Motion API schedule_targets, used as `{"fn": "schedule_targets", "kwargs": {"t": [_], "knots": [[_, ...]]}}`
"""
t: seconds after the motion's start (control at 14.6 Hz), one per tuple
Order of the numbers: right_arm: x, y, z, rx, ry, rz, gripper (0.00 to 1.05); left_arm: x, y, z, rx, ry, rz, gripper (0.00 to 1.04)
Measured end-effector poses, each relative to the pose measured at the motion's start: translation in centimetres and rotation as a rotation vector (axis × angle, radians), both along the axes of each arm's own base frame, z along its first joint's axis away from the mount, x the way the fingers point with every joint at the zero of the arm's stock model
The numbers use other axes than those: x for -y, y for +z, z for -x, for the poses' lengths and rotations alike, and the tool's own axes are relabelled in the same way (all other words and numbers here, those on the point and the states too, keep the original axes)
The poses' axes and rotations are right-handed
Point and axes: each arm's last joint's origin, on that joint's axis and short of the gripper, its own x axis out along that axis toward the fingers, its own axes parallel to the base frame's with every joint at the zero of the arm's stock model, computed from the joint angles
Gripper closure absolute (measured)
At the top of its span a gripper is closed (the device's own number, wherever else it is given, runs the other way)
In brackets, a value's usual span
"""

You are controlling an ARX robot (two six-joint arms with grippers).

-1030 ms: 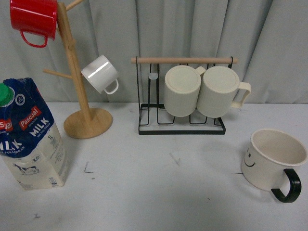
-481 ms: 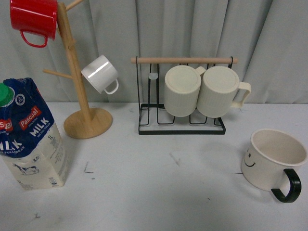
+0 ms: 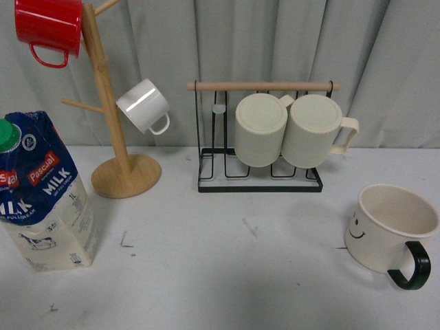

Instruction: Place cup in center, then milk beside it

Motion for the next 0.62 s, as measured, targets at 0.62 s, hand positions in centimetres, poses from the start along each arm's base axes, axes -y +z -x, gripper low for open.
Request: {"fn": "schedule_targets", "kwargs": {"t": [0.62], "knots": [[2.3,2.5,-16.0,-0.367,-0.019,-0.080,0.06,0.0,0.0,0.0,-0.001,0.000,0.000,0.07]]}}
